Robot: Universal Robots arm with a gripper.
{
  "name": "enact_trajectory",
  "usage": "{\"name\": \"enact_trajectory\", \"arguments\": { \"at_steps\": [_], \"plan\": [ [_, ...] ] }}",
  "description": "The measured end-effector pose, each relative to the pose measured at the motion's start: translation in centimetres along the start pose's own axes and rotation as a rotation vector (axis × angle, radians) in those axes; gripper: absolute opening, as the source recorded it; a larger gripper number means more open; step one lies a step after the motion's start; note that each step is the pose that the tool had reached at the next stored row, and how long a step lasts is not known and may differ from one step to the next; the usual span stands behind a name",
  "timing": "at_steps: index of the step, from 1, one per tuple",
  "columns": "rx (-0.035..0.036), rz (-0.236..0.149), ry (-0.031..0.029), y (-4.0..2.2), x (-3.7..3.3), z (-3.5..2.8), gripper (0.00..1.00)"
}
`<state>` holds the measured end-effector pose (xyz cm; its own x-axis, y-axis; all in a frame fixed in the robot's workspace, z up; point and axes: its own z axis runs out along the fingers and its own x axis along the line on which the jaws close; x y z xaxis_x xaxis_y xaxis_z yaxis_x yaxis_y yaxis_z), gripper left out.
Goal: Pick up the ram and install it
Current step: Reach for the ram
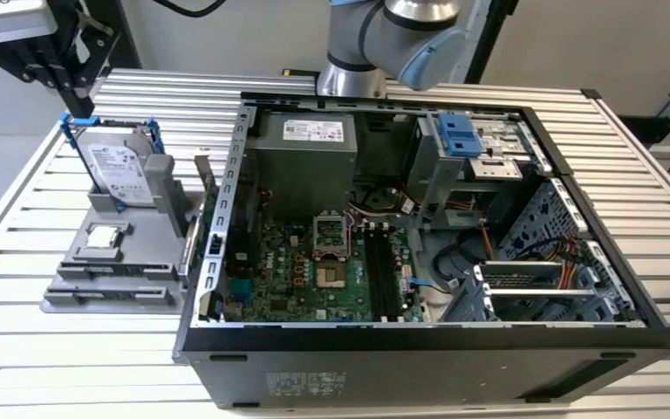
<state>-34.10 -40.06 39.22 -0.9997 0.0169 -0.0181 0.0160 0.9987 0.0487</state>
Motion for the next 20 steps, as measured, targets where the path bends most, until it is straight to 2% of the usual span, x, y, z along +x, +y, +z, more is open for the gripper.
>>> {"name": "enact_trajectory", "arguments": {
  "at_steps": [2,5,13,20],
  "plan": [
    [0.0,0.0,0.0009,-0.12,0.02,-0.01,0.0],
    [0.0,0.0,0.0044,-0.87,0.0,-0.02,0.0],
    [0.0001,0.001,0.0093,-3.65,-0.04,-0.1,0.0],
    [0.0002,0.001,0.0135,-6.36,-0.09,-0.18,0.0]
  ]
}}
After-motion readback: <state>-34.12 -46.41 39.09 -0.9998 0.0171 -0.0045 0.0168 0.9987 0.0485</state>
